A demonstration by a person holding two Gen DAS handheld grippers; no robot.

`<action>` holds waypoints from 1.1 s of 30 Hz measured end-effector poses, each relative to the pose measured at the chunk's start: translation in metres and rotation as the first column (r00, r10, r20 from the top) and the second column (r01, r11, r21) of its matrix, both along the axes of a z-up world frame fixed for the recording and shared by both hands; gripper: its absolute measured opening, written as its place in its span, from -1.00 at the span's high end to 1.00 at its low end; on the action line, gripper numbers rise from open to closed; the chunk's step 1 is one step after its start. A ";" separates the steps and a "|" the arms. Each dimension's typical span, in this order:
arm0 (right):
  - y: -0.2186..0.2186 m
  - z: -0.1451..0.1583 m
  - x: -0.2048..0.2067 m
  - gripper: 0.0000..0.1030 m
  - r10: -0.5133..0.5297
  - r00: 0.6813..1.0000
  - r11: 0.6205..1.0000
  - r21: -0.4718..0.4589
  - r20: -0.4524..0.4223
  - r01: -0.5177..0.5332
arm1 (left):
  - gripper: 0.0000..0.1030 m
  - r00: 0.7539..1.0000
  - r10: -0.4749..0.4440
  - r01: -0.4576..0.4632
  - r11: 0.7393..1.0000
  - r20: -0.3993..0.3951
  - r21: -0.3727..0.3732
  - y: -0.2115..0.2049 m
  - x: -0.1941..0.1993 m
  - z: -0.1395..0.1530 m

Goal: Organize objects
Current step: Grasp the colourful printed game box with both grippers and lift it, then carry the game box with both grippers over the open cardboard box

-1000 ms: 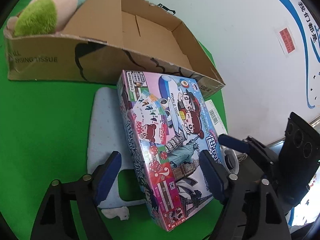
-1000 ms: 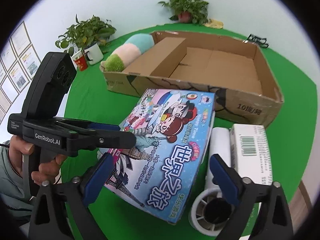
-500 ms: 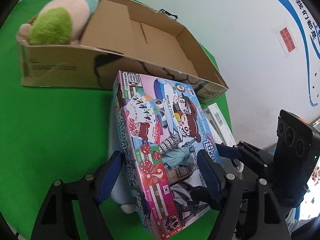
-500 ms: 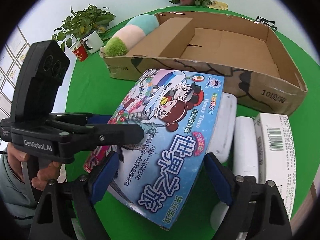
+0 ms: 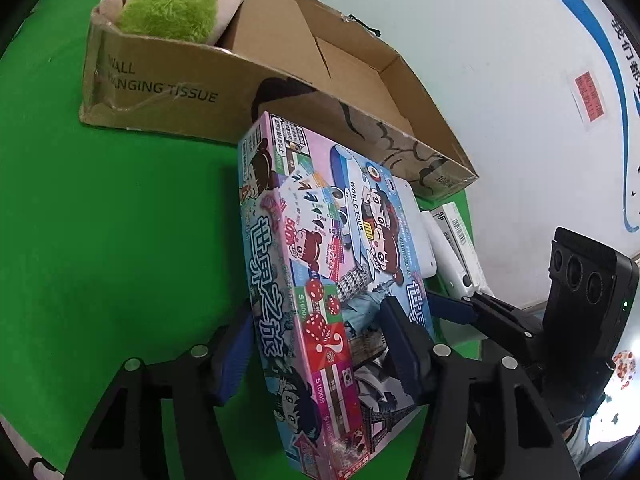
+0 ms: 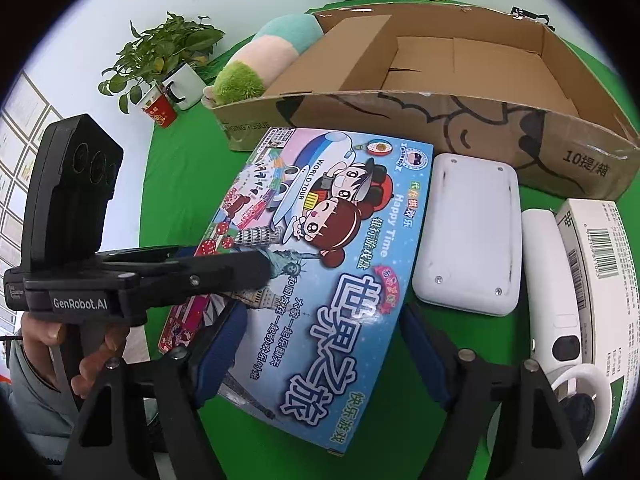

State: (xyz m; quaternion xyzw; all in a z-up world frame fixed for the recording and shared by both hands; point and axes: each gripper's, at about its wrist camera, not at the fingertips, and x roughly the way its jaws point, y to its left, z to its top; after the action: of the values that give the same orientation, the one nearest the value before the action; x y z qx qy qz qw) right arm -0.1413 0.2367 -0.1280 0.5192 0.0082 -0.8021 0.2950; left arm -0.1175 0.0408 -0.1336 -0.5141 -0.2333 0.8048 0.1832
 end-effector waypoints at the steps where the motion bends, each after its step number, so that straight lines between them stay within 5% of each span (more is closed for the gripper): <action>1: 0.001 -0.001 0.002 -0.50 -0.011 1.000 1.000 -0.007 0.000 0.011 | -0.15 1.000 -0.005 0.005 1.000 -0.009 -0.018 0.002 0.001 0.001; 15: 0.009 0.004 0.005 -0.31 -0.077 0.997 0.994 -0.076 -0.006 0.077 | -0.09 0.997 -0.011 0.003 0.995 -0.082 -0.098 0.009 0.009 0.019; 33: 0.019 0.066 0.000 -0.21 -0.151 0.959 0.984 -0.125 -0.238 0.123 | -0.08 0.956 -0.023 -0.017 0.991 -0.293 -0.132 0.017 -0.008 0.099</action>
State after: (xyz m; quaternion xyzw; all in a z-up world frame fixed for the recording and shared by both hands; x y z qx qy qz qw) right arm -0.1410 0.2556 -0.0617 0.3978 -0.0350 -0.8782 0.2633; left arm -0.1259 0.0582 -0.0343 -0.4001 -0.1486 0.8857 0.1825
